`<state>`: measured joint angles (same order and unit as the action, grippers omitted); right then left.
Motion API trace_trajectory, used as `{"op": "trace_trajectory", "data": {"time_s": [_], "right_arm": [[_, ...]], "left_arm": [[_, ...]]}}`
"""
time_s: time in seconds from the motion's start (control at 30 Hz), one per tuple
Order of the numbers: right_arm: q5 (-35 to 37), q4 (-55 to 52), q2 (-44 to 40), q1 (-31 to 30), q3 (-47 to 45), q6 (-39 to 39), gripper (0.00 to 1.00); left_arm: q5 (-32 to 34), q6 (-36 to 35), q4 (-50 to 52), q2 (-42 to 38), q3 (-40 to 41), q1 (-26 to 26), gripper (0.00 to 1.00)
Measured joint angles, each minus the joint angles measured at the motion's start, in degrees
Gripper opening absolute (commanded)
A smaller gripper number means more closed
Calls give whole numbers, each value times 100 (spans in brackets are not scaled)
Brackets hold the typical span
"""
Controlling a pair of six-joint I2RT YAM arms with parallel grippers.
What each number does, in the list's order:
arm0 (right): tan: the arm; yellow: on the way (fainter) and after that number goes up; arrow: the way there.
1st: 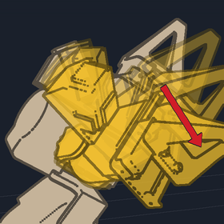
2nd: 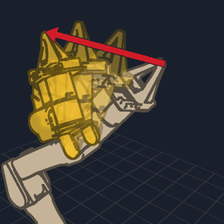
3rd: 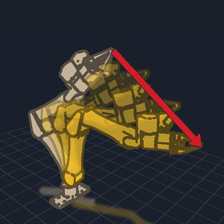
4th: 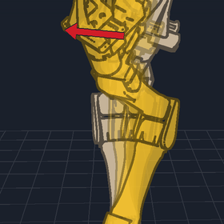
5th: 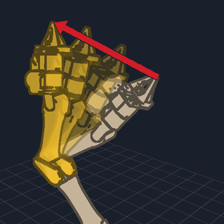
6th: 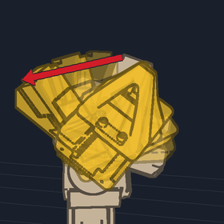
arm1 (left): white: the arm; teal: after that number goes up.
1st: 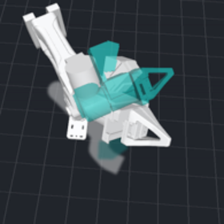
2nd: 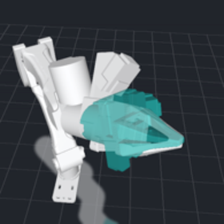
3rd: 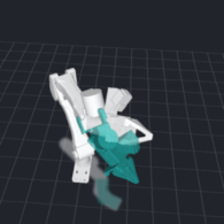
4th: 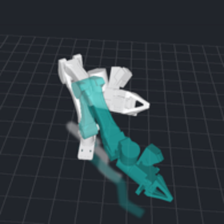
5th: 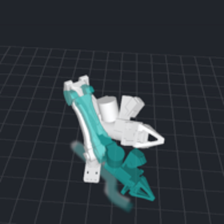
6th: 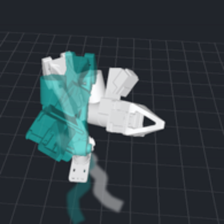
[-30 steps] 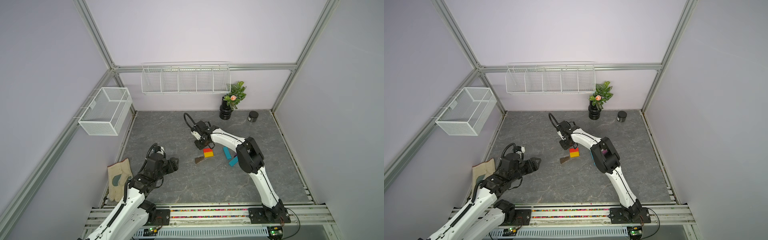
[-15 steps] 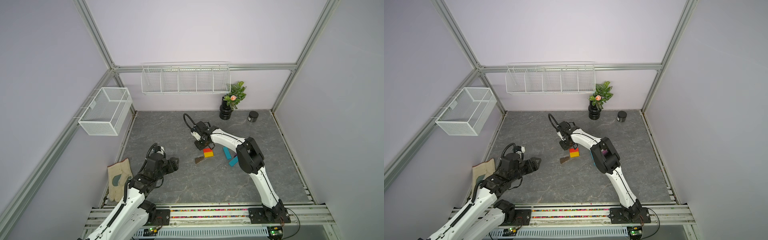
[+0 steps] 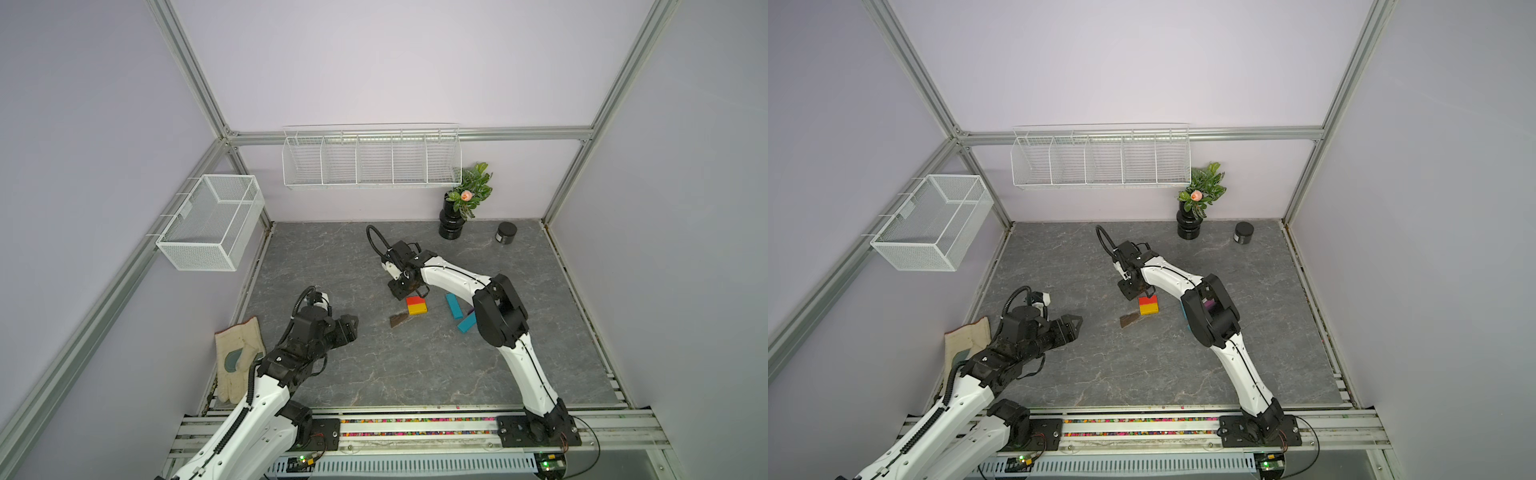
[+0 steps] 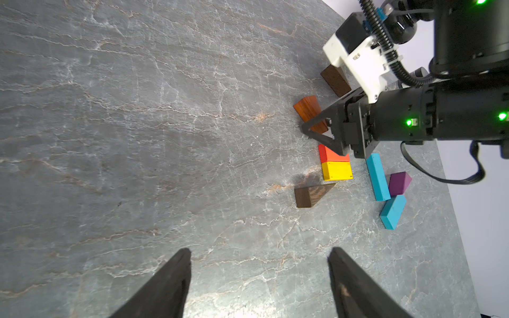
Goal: Assemble a small pinwheel with building blocks
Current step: Assemble the building block at the center of the board.
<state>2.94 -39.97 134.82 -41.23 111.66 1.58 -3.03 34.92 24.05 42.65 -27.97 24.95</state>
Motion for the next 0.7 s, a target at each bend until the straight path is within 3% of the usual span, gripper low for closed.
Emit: {"op": "trace_trajectory", "data": {"time_s": [0.33, 0.53, 0.7], "right_arm": [[-170, -98, -514, 166, 68, 46, 66], [-323, 70, -1617, 317, -507, 168, 68], [-407, 382, -2881, 605, -1687, 463, 68]], "left_arm": [[24, -341, 70, 997, -774, 0, 81], [37, -555, 227, 2098, -1937, 0, 81], [-61, -793, 382, 3331, -3182, 59, 80]]}}
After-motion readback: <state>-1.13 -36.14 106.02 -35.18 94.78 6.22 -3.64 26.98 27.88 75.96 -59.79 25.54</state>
